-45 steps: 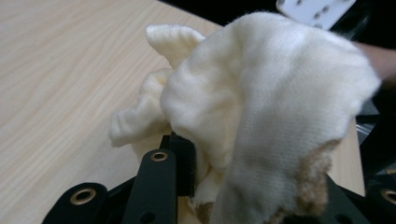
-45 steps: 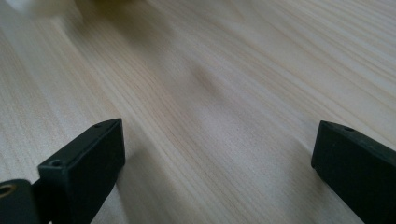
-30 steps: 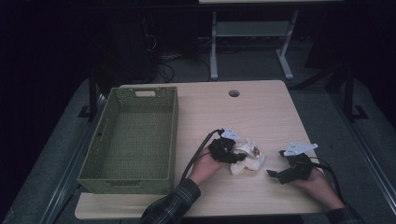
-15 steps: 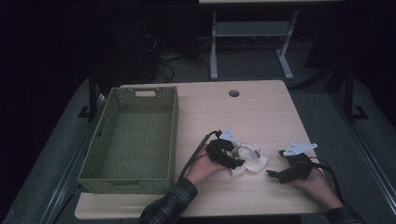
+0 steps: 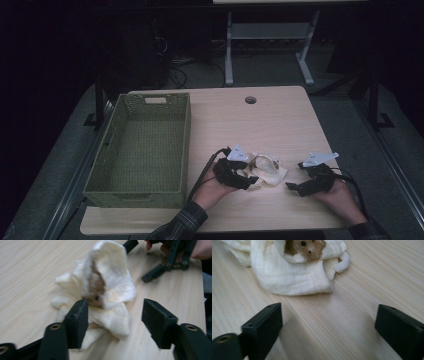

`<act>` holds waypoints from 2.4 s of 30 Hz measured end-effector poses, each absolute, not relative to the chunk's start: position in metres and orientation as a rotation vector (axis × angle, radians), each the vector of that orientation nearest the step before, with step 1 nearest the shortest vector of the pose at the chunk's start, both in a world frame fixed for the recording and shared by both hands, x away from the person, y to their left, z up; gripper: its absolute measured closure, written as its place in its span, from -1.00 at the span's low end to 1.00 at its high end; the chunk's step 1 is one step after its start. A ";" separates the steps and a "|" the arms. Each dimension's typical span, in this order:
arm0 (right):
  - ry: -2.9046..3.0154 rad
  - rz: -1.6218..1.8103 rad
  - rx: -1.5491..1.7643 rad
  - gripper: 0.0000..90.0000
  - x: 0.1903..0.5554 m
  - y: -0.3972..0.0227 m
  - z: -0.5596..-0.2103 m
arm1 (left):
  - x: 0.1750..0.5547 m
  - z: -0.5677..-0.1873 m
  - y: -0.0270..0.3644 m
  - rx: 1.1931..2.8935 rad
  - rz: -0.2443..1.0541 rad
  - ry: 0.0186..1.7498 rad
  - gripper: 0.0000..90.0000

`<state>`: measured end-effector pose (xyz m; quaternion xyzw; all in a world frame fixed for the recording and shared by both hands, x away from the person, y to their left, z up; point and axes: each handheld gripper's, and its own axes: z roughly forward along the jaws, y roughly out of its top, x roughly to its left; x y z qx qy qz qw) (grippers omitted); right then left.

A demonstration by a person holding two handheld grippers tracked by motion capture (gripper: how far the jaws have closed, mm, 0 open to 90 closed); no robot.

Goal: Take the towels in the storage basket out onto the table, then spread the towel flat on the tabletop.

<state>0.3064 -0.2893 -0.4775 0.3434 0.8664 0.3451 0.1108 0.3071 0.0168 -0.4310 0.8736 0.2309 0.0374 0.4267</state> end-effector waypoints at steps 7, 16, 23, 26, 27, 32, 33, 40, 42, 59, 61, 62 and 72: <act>2.543 1.082 0.998 -0.62 0.305 -0.290 -0.471 | 0.300 -0.436 0.009 2.211 0.081 0.524 0.19; 2.553 1.191 0.909 -0.19 0.298 -0.287 -0.462 | 0.303 -0.453 -0.005 2.290 0.111 0.520 0.24; 2.605 1.274 0.828 0.19 0.293 -0.278 -0.455 | 0.308 -0.459 -0.008 2.298 0.118 0.573 0.42; 2.633 1.279 0.806 0.25 0.294 -0.270 -0.457 | 0.311 -0.459 -0.006 2.310 0.111 0.581 0.53; 2.642 1.274 0.799 0.28 0.295 -0.266 -0.457 | 0.311 -0.459 -0.007 2.306 0.111 0.587 0.58; 2.662 1.275 0.769 0.39 0.299 -0.255 -0.460 | 0.314 -0.459 -0.006 2.303 0.094 0.601 0.72; 2.670 1.274 0.765 0.43 0.299 -0.253 -0.460 | 0.314 -0.458 -0.006 2.306 0.093 0.599 0.75; 2.689 1.231 0.732 0.63 0.304 -0.241 -0.464 | 0.315 -0.457 -0.006 2.297 0.087 0.601 0.82; 2.701 1.193 0.717 0.76 0.305 -0.237 -0.466 | 0.315 -0.456 -0.005 2.288 0.080 0.606 0.82; 2.612 1.260 0.794 1.00 0.316 -0.266 -0.450 | 0.323 -0.437 0.026 2.180 0.117 0.677 0.83; 2.601 1.261 0.815 1.00 0.317 -0.271 -0.448 | 0.325 -0.436 0.030 2.178 0.138 0.701 0.83; 2.596 1.259 0.820 1.00 0.318 -0.274 -0.448 | 0.326 -0.436 0.032 2.176 0.147 0.713 0.83; 2.624 1.217 0.886 1.00 0.320 -0.289 -0.453 | 0.332 -0.442 0.039 2.196 0.176 0.812 0.80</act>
